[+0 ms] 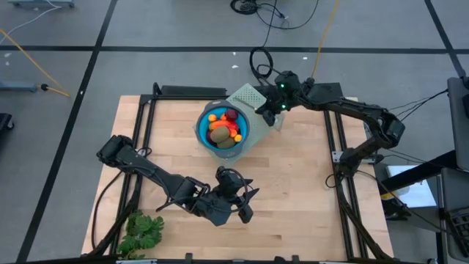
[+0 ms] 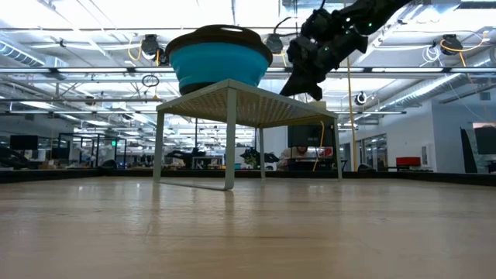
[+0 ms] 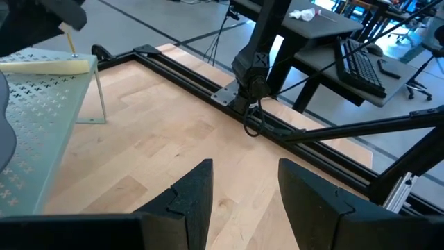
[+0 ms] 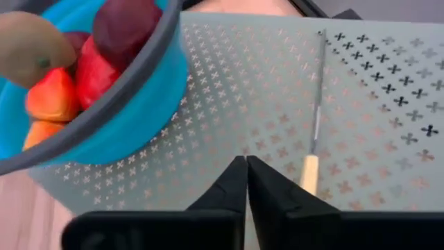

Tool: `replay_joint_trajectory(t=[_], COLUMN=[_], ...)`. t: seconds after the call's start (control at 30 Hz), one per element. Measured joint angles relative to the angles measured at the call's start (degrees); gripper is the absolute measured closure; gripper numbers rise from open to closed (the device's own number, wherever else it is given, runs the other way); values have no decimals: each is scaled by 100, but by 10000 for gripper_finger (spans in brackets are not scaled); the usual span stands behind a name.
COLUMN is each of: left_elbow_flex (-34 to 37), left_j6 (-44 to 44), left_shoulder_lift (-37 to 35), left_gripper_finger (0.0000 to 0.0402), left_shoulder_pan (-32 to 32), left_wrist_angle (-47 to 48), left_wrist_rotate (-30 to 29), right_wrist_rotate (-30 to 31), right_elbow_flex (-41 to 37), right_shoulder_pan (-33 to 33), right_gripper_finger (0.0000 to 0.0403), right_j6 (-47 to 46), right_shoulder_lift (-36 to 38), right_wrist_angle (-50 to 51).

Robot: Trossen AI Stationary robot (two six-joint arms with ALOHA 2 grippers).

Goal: Pick & Place Fruit
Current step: Put the knife on the shelf

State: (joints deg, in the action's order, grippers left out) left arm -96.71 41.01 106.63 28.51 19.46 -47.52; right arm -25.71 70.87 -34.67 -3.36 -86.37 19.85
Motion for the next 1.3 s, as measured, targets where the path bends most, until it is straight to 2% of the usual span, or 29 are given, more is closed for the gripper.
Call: replay_joint_trajectory(t=[0.6,0.93,1.3], left_elbow_flex=[0,0,0], left_j6=[4,47,57], left_shoulder_lift=[0,1,2], left_gripper_finger=[240,240,240], left_shoulder_pan=[0,0,0], left_wrist_angle=[0,-1,0], left_wrist_rotate=[1,2,1], right_wrist_rotate=[39,352,345], right_elbow_flex=[3,0,0], right_shoulder_pan=[56,65,-142], right_gripper_finger=[402,403,403], right_j6=[101,251,250], right_shoulder_lift=[-295,-369,-369], right_wrist_angle=[-236,-185,-188])
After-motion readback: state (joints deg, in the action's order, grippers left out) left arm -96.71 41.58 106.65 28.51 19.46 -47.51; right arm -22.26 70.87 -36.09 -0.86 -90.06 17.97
